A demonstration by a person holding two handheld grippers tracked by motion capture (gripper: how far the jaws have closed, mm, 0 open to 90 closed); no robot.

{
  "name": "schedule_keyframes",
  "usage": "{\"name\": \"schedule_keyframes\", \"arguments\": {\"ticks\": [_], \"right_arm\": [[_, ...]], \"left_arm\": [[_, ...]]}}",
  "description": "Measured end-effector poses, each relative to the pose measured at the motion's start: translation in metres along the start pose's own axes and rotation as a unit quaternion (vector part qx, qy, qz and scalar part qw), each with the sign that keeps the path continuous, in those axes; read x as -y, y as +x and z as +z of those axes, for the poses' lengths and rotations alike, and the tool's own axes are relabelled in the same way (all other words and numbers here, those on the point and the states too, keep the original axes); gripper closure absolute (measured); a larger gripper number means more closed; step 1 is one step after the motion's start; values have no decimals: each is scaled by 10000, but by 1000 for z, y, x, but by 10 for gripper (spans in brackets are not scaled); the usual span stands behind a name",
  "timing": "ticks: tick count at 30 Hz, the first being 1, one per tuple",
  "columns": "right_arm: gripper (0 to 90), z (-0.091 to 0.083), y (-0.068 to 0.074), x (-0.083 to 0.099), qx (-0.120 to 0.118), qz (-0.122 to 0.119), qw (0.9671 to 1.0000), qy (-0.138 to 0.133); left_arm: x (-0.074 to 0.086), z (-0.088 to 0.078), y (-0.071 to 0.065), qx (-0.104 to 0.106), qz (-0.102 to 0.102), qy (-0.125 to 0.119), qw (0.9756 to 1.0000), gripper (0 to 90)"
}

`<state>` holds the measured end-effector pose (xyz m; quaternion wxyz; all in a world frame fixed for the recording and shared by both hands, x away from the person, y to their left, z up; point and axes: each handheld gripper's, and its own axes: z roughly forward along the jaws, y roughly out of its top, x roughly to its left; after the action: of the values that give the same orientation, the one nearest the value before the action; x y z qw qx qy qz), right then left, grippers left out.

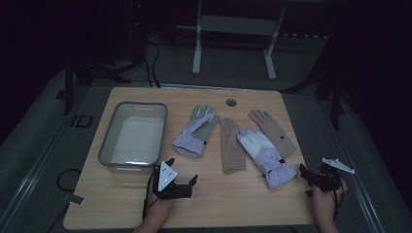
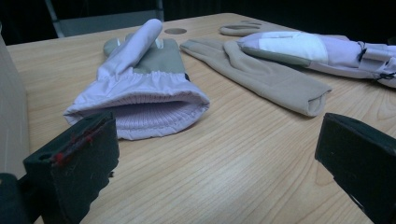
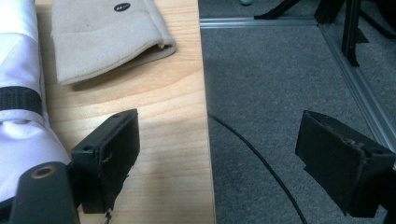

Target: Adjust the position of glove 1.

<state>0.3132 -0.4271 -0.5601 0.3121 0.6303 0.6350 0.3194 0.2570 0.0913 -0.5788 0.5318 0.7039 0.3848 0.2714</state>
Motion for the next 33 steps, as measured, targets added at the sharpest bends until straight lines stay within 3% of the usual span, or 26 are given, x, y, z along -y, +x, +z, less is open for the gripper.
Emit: {"name": "schedule_keyframes", "arguments": {"ticks": [7, 13, 18, 21, 24, 29, 33], "right_arm": [[138, 2, -6, -1, -244, 192, 9995, 89], [139, -3, -2, -11, -282, -9, 9996, 55], [166, -24, 2, -34, -267, -152, 9994, -173], [177, -33, 4, -49, -498, -137, 9983, -261], [162, -42, 9, -69, -550, -211, 9977, -328], [127, -54, 22, -104, -587, -353, 9969, -391], [112, -61, 35, -128, -804, -395, 9945, -539]], "left_arm": [[0, 0, -2, 52, 57, 1, 10000, 0], [0, 0, -2, 45, 42, 7, 10000, 0], [0, 0, -1, 60, 4, 8, 10000, 0], [0, 0, 0, 62, -23, 8, 10000, 0], [0, 0, 0, 72, -18, 6, 10000, 0], [0, -1, 0, 87, -18, 2, 10000, 0], [0, 0, 1, 97, -33, -2, 9999, 0]]}}
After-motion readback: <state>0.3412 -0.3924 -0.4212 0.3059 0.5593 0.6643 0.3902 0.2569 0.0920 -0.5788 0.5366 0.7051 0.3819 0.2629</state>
